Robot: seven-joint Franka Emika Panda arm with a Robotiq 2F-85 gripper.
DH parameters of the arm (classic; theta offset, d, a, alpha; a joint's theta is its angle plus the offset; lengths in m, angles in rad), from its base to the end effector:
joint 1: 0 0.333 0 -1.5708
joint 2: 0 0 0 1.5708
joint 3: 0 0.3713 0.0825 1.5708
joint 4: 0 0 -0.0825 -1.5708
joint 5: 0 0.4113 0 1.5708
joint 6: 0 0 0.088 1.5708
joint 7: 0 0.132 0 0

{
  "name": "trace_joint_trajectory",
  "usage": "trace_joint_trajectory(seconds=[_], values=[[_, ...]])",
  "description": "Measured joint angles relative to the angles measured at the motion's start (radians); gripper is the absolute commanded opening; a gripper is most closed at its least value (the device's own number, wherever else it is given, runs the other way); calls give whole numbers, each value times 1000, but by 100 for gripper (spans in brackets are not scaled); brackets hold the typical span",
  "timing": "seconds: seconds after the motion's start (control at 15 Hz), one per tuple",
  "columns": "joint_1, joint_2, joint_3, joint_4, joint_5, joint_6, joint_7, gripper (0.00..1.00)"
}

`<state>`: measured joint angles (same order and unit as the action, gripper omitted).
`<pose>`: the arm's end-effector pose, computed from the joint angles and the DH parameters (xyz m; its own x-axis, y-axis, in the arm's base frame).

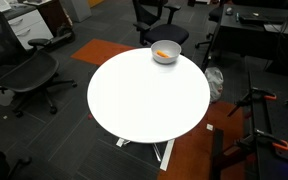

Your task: Put the marker in the bowl on the table

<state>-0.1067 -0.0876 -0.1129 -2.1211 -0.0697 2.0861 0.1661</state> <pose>0.5350 -0.1257 0.4729 0.9372 -0.3437 0.0593 -0.3464 -0.9371 0.0433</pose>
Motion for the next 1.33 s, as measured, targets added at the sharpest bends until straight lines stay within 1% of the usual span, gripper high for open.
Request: trace_joint_trajectory(seconds=[0.2, 0.47, 0.67, 0.93, 1.07, 1.2, 1.33], values=[[-14, 142, -26, 86, 56, 0, -43, 100], [-41, 315, -40, 176, 94, 20, -67, 100], [-64, 423, -41, 215, 99, 89, -67, 100], [-88, 546, -41, 248, 130, 239, -68, 100], [-99, 599, -40, 261, 146, 293, -68, 100], [-109, 645, -40, 281, 153, 300, -66, 100], [-113, 664, -40, 297, 154, 300, -66, 100]])
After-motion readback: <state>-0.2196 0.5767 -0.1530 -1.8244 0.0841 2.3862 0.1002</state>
